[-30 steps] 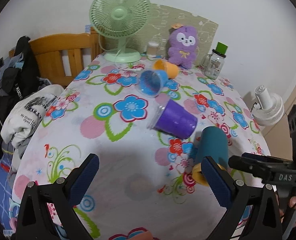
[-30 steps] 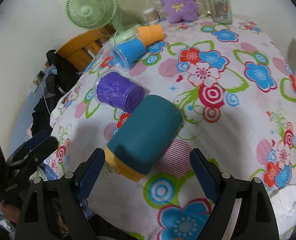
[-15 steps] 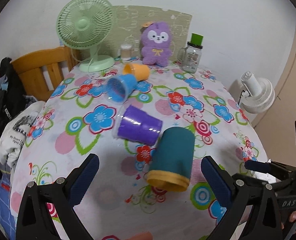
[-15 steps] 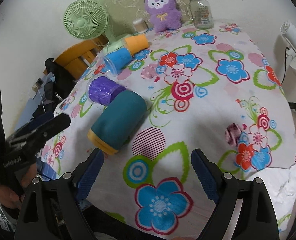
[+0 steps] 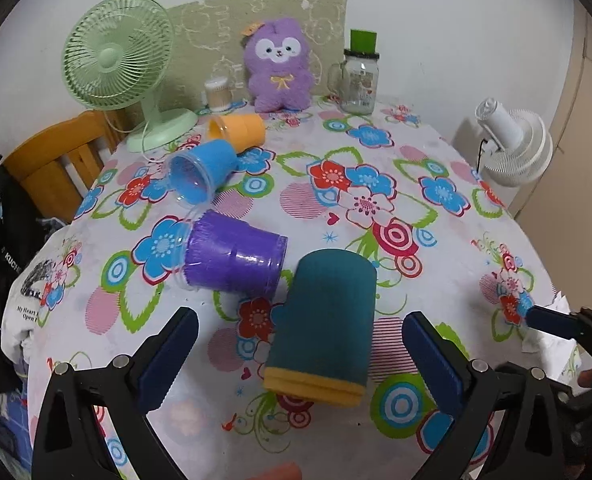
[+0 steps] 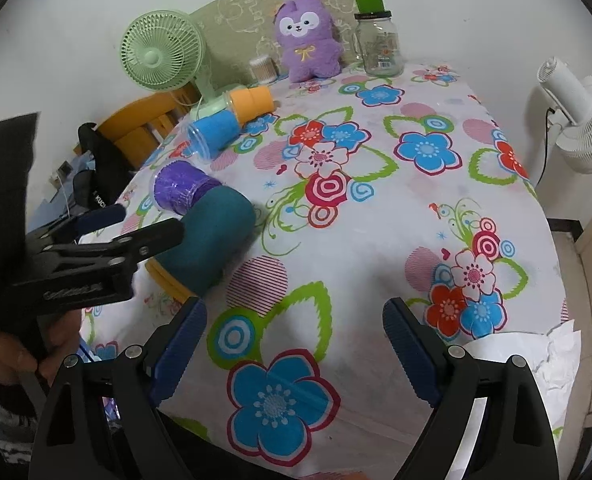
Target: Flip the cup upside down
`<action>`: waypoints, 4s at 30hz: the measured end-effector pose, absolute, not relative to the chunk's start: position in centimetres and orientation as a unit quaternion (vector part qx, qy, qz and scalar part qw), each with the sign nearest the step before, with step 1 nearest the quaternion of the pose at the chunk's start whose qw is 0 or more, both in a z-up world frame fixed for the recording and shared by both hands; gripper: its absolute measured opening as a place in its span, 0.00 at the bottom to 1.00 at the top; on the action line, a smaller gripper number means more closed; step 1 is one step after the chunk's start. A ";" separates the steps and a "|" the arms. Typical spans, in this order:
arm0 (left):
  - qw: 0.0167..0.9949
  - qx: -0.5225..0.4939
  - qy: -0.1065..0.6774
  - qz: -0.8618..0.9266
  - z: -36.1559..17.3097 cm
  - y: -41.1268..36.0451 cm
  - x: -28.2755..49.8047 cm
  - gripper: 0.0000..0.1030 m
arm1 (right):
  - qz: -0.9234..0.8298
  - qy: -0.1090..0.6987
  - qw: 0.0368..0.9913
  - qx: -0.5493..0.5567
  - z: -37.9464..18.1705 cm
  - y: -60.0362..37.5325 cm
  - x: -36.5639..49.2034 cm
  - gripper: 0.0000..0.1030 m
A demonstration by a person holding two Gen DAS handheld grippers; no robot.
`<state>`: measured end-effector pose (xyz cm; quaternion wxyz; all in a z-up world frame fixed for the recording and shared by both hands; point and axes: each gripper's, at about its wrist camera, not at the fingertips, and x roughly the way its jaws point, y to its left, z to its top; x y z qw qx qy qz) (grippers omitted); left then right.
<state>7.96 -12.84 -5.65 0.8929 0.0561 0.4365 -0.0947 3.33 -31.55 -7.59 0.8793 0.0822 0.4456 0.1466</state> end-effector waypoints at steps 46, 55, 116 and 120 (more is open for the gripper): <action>0.875 0.067 0.466 -0.115 -4.5 -14.0 10.4 0.66 | 0.161 0.440 0.877 0.106 -7.9 -31.7 2.6 0.89; 0.892 0.042 0.437 -0.107 -2.6 -12.3 8.1 0.66 | 0.174 0.434 0.879 0.090 -7.0 -30.1 2.2 0.89; 0.919 -0.037 0.389 -0.061 -1.8 -7.5 2.5 0.66 | 0.191 0.429 0.883 0.007 -7.0 -25.0 3.1 0.89; 0.918 -0.037 0.389 -0.059 -1.8 -7.4 2.7 0.66 | 0.193 0.430 0.882 0.004 -7.2 -24.9 3.2 0.89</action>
